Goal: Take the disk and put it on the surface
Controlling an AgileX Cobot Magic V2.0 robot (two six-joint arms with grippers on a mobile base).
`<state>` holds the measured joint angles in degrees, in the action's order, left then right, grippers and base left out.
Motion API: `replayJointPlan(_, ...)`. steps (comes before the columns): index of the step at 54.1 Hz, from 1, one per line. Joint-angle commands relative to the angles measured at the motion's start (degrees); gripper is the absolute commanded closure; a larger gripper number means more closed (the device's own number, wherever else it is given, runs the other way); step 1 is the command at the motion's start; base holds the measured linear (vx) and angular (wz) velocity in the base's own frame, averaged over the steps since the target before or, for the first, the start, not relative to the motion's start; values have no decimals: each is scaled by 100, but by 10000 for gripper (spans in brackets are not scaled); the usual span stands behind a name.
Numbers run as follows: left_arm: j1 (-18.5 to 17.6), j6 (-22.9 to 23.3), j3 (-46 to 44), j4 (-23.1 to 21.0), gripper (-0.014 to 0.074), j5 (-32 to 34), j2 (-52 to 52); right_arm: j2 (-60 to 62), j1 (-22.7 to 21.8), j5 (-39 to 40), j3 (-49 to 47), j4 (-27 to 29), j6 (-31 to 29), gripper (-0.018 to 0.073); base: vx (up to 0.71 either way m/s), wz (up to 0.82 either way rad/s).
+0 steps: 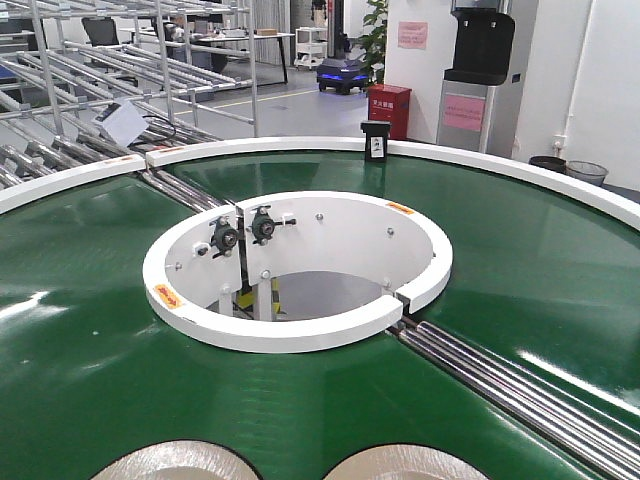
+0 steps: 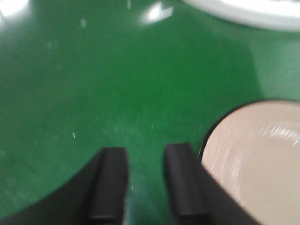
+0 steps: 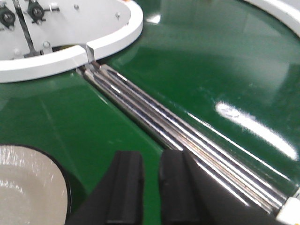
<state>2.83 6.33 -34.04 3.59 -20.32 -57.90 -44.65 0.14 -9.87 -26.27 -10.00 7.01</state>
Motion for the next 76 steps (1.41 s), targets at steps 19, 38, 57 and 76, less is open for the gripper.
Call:
replayJointPlan(19,-12,12,-596,-153,92,-34,-1596,-285,-25,409,-178,-13,-47,123,0,0)
replayJointPlan(38,6,-2676,-1627,-2911,130,-602,-2472,-285,-25,409,-178,-5,-47,123,0,0)
replayJointPlan(57,6,-4442,-1938,-3943,130,-1646,-3600,-285,-25,403,-178,-5,-47,123,0,0)
replayJointPlan(76,6,-5962,-1932,-5589,136,-3330,-4279,-285,-25,403,-178,-5,-47,123,0,0)
